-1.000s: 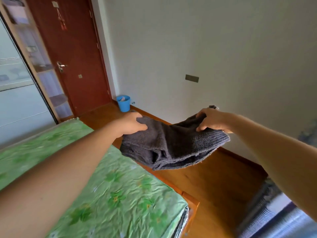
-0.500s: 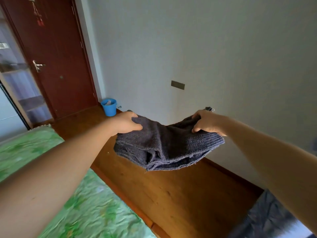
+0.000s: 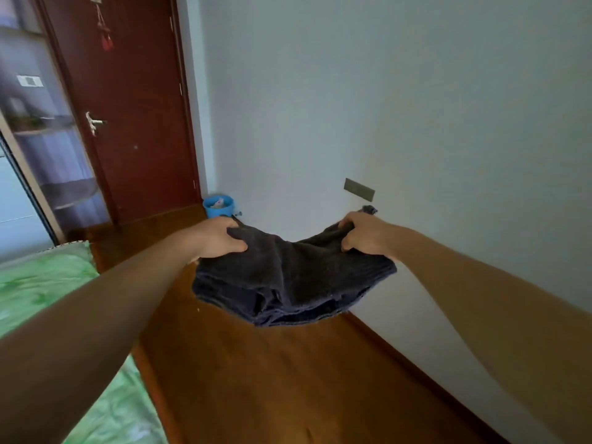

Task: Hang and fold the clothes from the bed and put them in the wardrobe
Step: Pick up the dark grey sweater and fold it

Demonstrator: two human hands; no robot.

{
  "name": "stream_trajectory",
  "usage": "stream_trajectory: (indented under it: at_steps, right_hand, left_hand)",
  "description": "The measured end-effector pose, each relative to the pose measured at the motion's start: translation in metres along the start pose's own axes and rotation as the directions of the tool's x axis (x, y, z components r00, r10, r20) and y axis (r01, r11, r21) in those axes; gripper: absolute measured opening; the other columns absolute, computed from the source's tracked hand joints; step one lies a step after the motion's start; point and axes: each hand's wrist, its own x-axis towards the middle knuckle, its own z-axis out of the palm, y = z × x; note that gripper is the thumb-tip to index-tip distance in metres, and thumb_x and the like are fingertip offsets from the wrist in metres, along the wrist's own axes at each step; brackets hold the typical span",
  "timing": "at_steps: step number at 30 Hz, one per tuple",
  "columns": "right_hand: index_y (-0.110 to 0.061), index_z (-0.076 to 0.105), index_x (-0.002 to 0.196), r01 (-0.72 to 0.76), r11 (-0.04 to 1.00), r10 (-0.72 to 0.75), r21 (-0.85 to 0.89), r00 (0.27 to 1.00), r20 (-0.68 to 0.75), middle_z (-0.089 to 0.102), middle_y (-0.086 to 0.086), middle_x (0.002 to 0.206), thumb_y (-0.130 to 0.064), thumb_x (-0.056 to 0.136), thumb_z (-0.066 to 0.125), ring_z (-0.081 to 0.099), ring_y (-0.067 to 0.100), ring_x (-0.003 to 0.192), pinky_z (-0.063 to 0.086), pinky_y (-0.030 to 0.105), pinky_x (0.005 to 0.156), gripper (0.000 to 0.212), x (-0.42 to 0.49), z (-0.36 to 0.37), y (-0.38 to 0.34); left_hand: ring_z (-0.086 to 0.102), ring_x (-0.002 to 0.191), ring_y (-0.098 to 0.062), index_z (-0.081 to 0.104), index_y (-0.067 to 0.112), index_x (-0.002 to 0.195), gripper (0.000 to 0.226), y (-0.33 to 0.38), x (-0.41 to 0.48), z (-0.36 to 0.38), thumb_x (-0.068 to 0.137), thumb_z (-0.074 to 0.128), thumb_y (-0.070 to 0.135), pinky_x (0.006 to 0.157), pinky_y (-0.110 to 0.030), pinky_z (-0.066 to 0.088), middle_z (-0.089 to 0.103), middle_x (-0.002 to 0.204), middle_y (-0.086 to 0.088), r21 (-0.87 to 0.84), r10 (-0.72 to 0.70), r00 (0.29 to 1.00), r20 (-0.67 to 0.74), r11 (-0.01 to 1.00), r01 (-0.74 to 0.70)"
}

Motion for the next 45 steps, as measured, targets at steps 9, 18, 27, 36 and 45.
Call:
stream_trajectory:
  at_steps: [9, 18, 27, 36, 45]
  right_hand:
    - [-0.026, 0.053, 0.123, 0.194, 0.981, -0.196, 0.021, 0.974, 0.113, 0.051, -0.003, 0.103, -0.014, 0.088, 0.065, 0.053, 0.016, 0.092, 0.046, 0.033, 0.078, 0.038, 0.146, -0.008, -0.051]
    - [-0.031, 0.062, 0.093, 0.434, 0.897, -0.441, 0.083, 0.87, 0.22, 0.062, 0.006, 0.101, -0.012, 0.079, 0.065, 0.061, 0.021, 0.091, 0.048, 0.032, 0.07, 0.023, 0.308, -0.028, -0.085]
    - [-0.016, 0.066, 0.108, 0.581, 0.808, -0.574, 0.098, 0.74, 0.35, 0.064, 0.022, 0.105, -0.007, 0.081, 0.062, 0.064, 0.028, 0.088, 0.051, 0.04, 0.078, 0.028, 0.458, -0.052, -0.138]
    - [-0.013, 0.062, 0.111, 0.657, 0.749, -0.631, 0.083, 0.669, 0.393, 0.062, 0.02, 0.102, -0.01, 0.08, 0.062, 0.057, 0.028, 0.085, 0.045, 0.04, 0.075, 0.031, 0.6, -0.017, -0.226]
    - [-0.011, 0.063, 0.116, 0.699, 0.712, -0.659, 0.062, 0.635, 0.403, 0.061, 0.022, 0.106, -0.007, 0.085, 0.062, 0.058, 0.026, 0.089, 0.05, 0.043, 0.085, 0.032, 0.757, 0.048, -0.395]
  left_hand:
    - [0.061, 0.092, -0.017, 0.062, 0.024, 0.116, 0.036, -0.035, 0.059, -0.052, 0.086, 0.073, 0.04, 0.081, -0.034, 0.053, 0.062, 0.106, 0.001, -0.008, -0.239, 0.956, -0.17, 0.97, 0.242]
    - [0.063, 0.095, -0.021, 0.063, 0.021, 0.115, 0.033, -0.046, 0.147, -0.082, 0.087, 0.071, 0.037, 0.089, -0.039, 0.053, 0.064, 0.109, -0.002, -0.078, -0.455, 0.842, -0.289, 0.888, 0.453]
    - [0.062, 0.088, -0.017, 0.064, 0.023, 0.111, 0.027, -0.05, 0.236, -0.123, 0.086, 0.072, 0.03, 0.076, -0.033, 0.049, 0.064, 0.098, 0.0, -0.179, -0.569, 0.722, -0.393, 0.818, 0.547]
    - [0.062, 0.092, -0.023, 0.063, 0.017, 0.12, 0.038, -0.138, 0.331, -0.169, 0.087, 0.073, 0.033, 0.083, -0.036, 0.052, 0.063, 0.107, -0.007, -0.227, -0.637, 0.636, -0.437, 0.762, 0.607]
    - [0.062, 0.092, -0.024, 0.064, 0.019, 0.121, 0.036, -0.283, 0.425, -0.284, 0.088, 0.073, 0.031, 0.08, -0.031, 0.048, 0.064, 0.106, -0.006, -0.241, -0.678, 0.578, -0.453, 0.718, 0.653]
